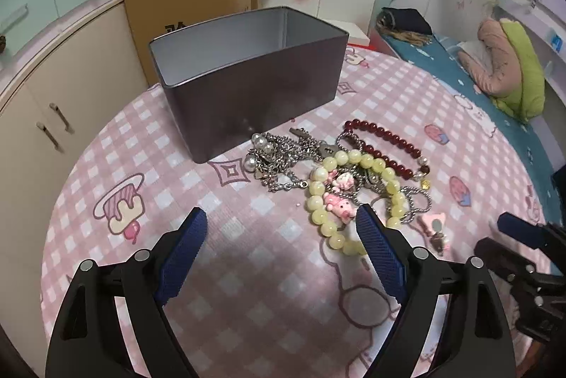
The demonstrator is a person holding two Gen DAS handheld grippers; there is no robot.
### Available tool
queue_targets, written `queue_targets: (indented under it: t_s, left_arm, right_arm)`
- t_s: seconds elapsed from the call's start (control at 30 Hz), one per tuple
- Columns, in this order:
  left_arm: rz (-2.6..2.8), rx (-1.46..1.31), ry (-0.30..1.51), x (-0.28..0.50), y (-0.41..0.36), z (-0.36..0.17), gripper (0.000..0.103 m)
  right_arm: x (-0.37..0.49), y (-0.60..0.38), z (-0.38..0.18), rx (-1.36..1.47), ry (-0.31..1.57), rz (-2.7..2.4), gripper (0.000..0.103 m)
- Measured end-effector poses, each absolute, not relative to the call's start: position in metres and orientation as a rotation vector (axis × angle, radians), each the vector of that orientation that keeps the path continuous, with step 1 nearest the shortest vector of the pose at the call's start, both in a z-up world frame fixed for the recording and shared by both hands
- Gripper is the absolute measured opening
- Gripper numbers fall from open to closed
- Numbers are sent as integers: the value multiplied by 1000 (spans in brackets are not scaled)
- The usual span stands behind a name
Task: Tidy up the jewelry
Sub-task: 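Grasp the yellow bead bracelet with the left tool while the right tool grasps a pink charm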
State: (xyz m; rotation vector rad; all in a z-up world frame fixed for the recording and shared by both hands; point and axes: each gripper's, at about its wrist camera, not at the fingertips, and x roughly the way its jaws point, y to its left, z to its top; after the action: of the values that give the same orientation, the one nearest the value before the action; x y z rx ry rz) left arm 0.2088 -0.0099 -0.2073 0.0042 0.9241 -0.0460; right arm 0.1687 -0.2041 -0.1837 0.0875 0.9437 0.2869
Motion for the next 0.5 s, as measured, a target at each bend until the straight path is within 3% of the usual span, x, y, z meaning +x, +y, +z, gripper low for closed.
queue_targets:
  t_s: [0.27,0.4,0.47,0.5]
  left_arm:
    - [-39,74,914,208,-13,-215,59]
    - [-58,109,898,205,-16,-213,22]
    - [-63,117,901,203,-15,-212,10]
    - [-73,100,906,202,-12,-212,10]
  right_arm:
    - [171,-196,-186,82,947,312,58]
    - [174,-189,-190,74,955,319,58]
    - [174,-185,-190,60,949,316,60]
    - [174,-181,-191,46,946,311,62]
